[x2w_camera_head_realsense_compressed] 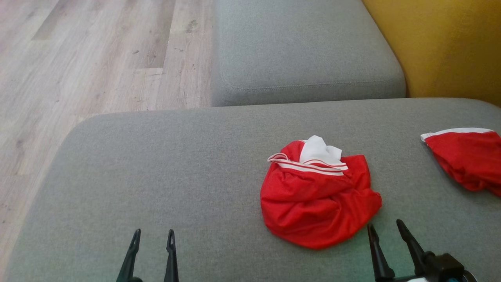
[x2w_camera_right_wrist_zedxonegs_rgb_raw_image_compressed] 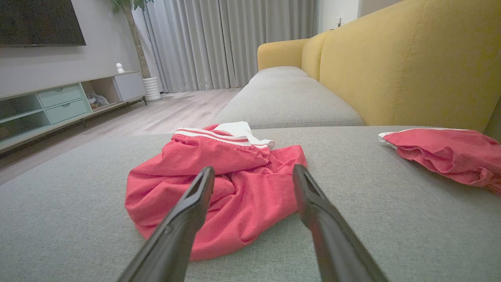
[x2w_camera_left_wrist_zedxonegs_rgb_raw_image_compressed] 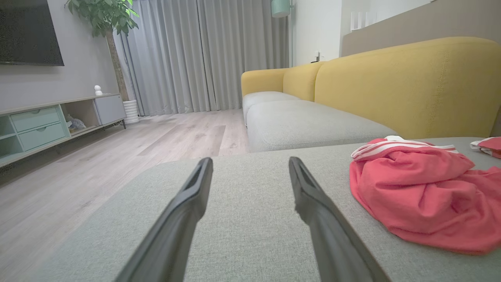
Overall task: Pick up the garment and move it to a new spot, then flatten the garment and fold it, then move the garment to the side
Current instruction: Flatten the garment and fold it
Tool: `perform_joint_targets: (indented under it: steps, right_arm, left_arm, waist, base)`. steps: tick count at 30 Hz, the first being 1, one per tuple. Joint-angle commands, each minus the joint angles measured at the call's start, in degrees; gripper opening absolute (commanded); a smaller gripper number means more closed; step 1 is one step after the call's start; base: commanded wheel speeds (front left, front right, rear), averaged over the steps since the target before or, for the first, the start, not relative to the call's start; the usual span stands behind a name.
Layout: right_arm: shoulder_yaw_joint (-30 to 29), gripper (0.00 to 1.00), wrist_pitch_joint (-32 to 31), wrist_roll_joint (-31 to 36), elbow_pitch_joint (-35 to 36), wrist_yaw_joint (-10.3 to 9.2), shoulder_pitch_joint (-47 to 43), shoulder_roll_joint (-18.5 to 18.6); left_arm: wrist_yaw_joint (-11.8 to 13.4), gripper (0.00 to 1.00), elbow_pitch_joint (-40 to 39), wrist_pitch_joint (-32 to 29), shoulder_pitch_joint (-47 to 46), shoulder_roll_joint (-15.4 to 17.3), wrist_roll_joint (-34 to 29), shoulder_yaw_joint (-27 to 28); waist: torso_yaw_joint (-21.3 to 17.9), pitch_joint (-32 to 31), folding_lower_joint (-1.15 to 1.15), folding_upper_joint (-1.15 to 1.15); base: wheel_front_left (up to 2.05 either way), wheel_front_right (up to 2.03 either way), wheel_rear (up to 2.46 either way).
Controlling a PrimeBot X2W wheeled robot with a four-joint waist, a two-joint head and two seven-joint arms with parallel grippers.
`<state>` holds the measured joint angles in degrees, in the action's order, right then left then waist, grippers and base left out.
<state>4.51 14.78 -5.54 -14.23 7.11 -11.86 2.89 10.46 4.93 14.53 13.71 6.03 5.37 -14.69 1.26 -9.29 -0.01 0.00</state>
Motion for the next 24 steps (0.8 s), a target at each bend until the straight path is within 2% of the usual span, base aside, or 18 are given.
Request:
perform_joint_targets:
  steps: [1,24]
  right_arm:
    - [0.9,1.0,0.2,-0.2,1.9,0.37,2.1,0.4]
    - [0.3,1.0,0.2,-0.1,1.9,0.37,2.6,0.1]
  left_arm:
    - [-0.4,1.0,-1.9,0.5,-1.9,-0.7,-0.5,2.3]
    - [-2.7,1.0,-1.3,0.5,-0.5,-2.2,-3.0,5.4]
  waist:
    - [-0.1,0.0,0.01,0.0]
    - [-1.3,0.3,0.01,0.0]
  base:
    - [0.0,0.0,0.0]
    - [0.0,0.0,0.0]
